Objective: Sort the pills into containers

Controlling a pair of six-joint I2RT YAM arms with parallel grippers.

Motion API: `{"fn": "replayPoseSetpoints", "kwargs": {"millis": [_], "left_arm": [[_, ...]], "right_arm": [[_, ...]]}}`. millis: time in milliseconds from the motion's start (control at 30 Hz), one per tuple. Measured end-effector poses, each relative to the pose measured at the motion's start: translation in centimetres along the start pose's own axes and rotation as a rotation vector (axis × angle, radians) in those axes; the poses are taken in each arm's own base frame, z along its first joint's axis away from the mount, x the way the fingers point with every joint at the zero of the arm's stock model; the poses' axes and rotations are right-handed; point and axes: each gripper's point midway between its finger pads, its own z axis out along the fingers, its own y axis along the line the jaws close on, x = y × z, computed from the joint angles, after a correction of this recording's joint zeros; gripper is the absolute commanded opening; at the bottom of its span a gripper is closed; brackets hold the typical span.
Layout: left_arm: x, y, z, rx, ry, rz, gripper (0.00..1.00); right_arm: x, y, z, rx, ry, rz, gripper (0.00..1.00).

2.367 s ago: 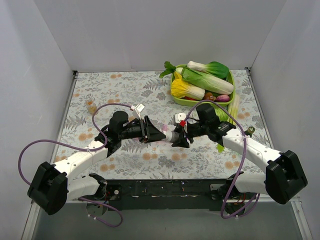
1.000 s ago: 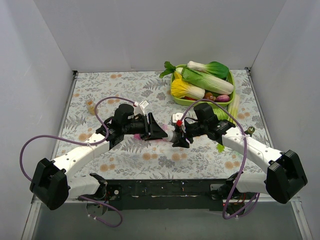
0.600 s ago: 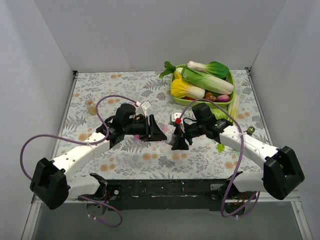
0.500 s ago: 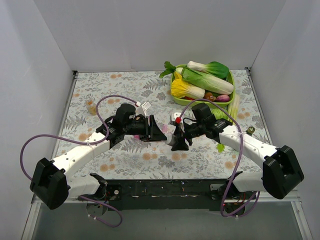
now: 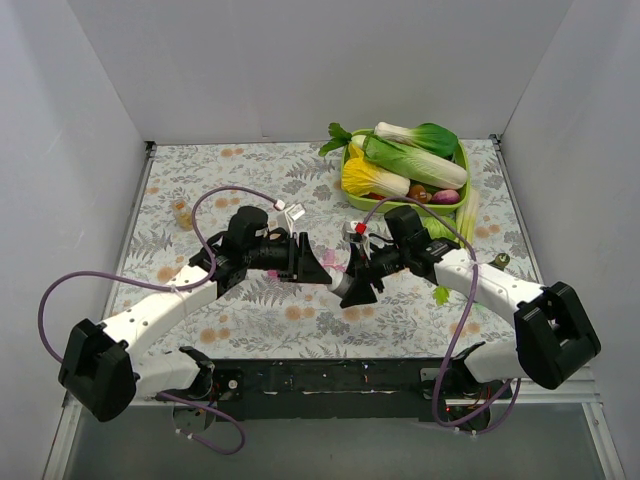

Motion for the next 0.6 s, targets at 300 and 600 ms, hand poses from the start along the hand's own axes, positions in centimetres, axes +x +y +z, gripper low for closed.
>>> {"fn": "replayPoseSetpoints", "kwargs": {"millis": [300, 600], "left_arm": [[0.5, -0.4, -0.3, 0.032, 0.100, 0.105, 0.65], [-0.2, -0.4, -1.3, 0.010, 0.075, 0.128, 0.96]], "right_arm": [[0.2, 1.4, 0.5, -0.099, -0.048, 0.080, 0.01], [-1.5, 2.1, 0.6, -0.157, -0.095, -0.035, 0.01]]}}
